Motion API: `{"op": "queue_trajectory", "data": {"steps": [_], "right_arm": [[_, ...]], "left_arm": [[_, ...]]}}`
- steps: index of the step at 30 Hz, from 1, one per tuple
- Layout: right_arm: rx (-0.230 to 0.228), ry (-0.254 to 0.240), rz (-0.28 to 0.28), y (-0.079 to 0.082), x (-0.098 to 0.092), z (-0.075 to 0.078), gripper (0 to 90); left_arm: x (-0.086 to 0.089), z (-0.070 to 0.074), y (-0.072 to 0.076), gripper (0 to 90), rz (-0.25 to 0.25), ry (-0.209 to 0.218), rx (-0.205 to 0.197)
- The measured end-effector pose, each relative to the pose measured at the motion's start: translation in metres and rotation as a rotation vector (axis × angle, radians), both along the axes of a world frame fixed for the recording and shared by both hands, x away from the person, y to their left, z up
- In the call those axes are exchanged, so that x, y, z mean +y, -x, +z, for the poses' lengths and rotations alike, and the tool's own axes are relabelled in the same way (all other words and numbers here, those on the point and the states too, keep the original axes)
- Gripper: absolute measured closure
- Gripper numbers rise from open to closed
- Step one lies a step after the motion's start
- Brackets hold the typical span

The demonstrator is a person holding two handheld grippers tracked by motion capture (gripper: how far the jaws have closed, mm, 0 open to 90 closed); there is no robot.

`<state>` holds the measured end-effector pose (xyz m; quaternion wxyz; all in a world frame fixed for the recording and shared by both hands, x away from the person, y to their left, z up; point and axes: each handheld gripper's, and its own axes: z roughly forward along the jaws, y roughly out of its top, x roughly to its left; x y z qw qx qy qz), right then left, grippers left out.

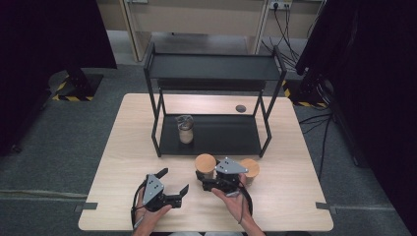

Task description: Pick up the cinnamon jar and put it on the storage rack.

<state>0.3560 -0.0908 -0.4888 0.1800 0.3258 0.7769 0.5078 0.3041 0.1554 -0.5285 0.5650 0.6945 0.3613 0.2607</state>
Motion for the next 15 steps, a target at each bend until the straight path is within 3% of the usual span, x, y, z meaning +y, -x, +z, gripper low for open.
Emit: {"op": "queue_trajectory", "data": {"steps": [15], "right_arm": [[0.008, 0.02, -0.013, -0.017, 0.004, 0.005, 26.4]], "left_arm": [[0.0, 0.0, 0.0, 3.3, -0.001, -0.001, -0.001]]}}
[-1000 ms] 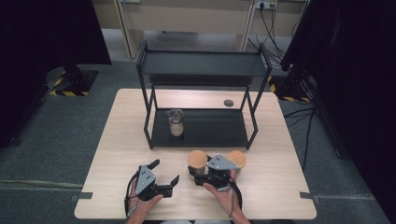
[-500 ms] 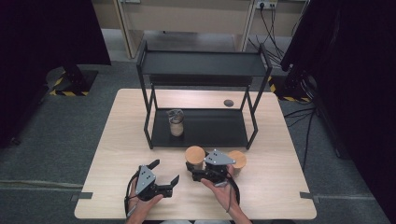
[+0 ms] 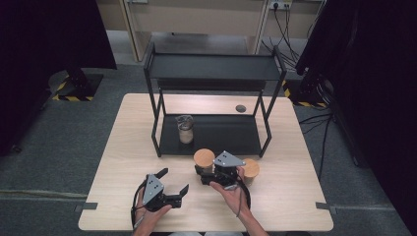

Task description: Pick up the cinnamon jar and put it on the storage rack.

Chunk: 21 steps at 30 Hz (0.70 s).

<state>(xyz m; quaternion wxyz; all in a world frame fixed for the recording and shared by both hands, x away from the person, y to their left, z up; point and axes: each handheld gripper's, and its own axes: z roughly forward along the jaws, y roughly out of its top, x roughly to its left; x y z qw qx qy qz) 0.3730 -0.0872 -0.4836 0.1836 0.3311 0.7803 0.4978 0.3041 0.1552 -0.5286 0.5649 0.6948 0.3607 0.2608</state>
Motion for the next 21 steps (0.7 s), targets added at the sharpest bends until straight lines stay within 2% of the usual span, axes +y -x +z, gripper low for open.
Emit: {"op": "queue_trajectory", "data": {"steps": [12, 21], "right_arm": [[-0.009, 0.015, 0.002, -0.01, 0.008, 0.005, 26.4], [-0.015, 0.008, -0.021, -0.021, 0.01, 0.01, 26.4]], "left_arm": [[0.001, 0.0, 0.0, 3.3, 0.002, 0.004, 0.003], [0.001, 0.0, 0.0, 3.3, 0.001, 0.004, 0.003]]}}
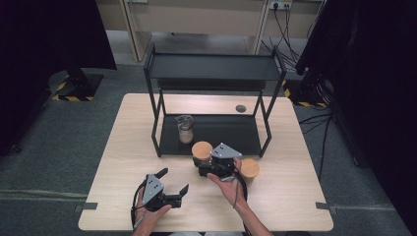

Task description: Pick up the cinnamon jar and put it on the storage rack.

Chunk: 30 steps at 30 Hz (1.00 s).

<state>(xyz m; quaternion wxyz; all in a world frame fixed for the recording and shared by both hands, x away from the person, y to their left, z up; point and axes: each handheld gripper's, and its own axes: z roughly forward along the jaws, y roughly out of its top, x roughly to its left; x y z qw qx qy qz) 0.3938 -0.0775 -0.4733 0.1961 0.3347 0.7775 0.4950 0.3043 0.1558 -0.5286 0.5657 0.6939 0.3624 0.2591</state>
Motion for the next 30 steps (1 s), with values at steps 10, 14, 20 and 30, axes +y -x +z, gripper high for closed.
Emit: {"op": "queue_trajectory", "data": {"steps": [10, 14, 20, 30], "right_arm": [[-0.005, -0.001, -0.029, -0.014, 0.002, 0.002, 26.4], [-0.005, 0.001, -0.035, -0.017, 0.003, 0.004, 26.4], [-0.002, 0.005, -0.05, -0.023, 0.002, 0.003, 26.4], [-0.004, 0.004, -0.09, -0.034, 0.001, 0.004, 26.4]], "left_arm": [[0.0, 0.0, 0.0, 3.3, -0.001, 0.0, 0.001], [0.0, 0.0, 0.0, 3.3, -0.001, 0.001, 0.001], [0.0, 0.0, 0.0, 3.3, -0.002, 0.0, -0.001], [0.0, 0.0, 0.0, 3.3, -0.002, 0.0, 0.0]]}}
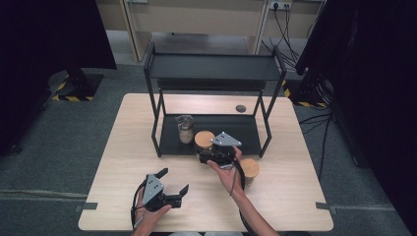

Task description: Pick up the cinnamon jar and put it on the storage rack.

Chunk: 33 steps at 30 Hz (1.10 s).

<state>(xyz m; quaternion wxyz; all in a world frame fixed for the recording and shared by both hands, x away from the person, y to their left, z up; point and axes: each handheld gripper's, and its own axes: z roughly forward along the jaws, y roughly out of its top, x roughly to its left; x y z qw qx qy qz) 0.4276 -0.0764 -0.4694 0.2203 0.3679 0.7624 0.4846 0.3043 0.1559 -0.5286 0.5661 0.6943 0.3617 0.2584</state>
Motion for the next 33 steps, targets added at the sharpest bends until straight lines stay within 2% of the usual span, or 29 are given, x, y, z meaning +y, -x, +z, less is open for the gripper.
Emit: {"op": "queue_trajectory", "data": {"steps": [17, 27, 33], "right_arm": [[0.001, -0.005, -0.035, -0.013, 0.008, 0.001, 26.4], [0.007, 0.012, -0.07, -0.027, 0.013, -0.002, 26.4], [0.014, 0.002, -0.098, -0.035, 0.015, -0.007, 26.4]], "left_arm": [[0.0, 0.0, 0.0, 3.3, -0.001, 0.001, -0.001], [0.0, 0.0, 0.0, 3.3, -0.002, 0.0, -0.002], [0.0, 0.0, 0.0, 3.3, -0.001, 0.001, -0.001]]}}
